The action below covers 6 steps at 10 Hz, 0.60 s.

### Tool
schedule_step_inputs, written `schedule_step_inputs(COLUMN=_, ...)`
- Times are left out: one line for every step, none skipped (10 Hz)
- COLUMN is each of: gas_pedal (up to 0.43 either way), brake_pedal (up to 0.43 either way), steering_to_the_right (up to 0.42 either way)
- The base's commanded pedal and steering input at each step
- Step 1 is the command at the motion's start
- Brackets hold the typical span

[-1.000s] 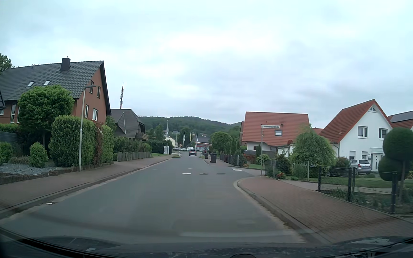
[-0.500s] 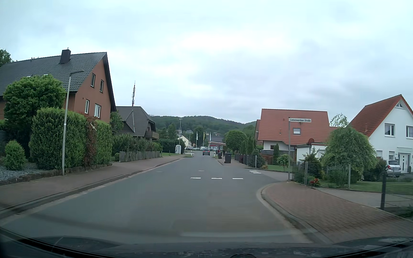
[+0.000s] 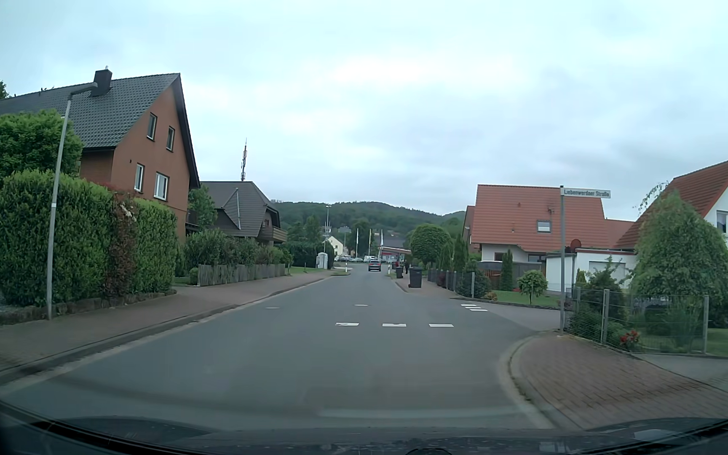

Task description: Follow the waypoints while adhering to traffic rules and regulations

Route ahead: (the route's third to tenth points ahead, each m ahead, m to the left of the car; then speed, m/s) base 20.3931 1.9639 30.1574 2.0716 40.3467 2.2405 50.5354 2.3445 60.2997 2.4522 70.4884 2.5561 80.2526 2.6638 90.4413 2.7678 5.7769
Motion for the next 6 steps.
schedule_step_inputs(gas_pedal=0.0, brake_pedal=0.177, steering_to_the_right=-0.012)
schedule_step_inputs(gas_pedal=0.0, brake_pedal=0.171, steering_to_the_right=-0.009)
schedule_step_inputs(gas_pedal=0.0, brake_pedal=0.177, steering_to_the_right=-0.006)
schedule_step_inputs(gas_pedal=0.0, brake_pedal=0.183, steering_to_the_right=-0.004)
schedule_step_inputs(gas_pedal=0.0, brake_pedal=0.189, steering_to_the_right=0.0)
schedule_step_inputs(gas_pedal=0.0, brake_pedal=0.189, steering_to_the_right=0.001)
